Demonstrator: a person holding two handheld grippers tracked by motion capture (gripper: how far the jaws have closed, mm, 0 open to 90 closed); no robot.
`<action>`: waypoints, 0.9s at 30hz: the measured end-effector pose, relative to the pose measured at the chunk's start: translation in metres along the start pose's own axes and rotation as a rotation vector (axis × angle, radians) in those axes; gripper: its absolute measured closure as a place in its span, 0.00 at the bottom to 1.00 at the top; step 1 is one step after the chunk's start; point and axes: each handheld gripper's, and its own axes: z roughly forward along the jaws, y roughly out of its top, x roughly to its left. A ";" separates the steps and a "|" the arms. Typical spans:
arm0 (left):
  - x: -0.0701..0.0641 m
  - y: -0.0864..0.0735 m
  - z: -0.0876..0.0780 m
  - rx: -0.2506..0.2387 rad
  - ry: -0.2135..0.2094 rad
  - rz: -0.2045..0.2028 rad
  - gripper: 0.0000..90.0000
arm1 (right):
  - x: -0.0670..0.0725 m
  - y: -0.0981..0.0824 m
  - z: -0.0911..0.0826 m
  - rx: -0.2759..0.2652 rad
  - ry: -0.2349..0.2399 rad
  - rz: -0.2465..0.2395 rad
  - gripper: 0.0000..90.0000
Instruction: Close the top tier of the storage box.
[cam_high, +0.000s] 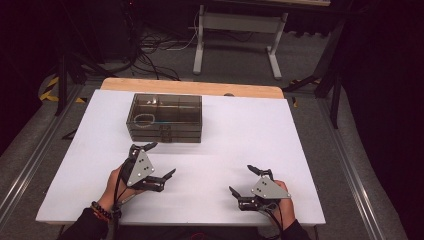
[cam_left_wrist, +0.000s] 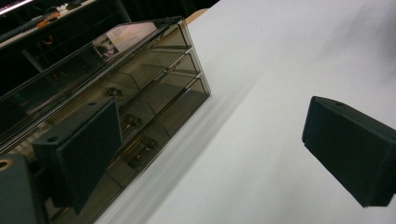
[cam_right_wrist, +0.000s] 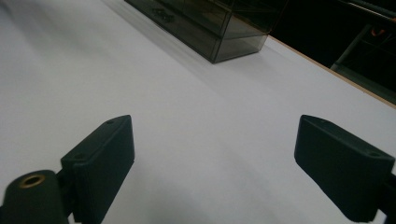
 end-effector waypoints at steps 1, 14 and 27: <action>0.000 0.000 -0.001 -0.002 -0.003 0.001 0.06 | 0.000 0.000 0.000 -0.001 0.000 0.000 0.14; -0.001 -0.006 -0.010 -0.005 0.003 0.002 0.06 | -0.001 0.002 -0.002 -0.012 -0.002 0.003 0.14; -0.001 -0.013 -0.018 0.012 0.016 -0.001 0.06 | 0.000 0.003 -0.003 -0.018 -0.003 0.004 0.14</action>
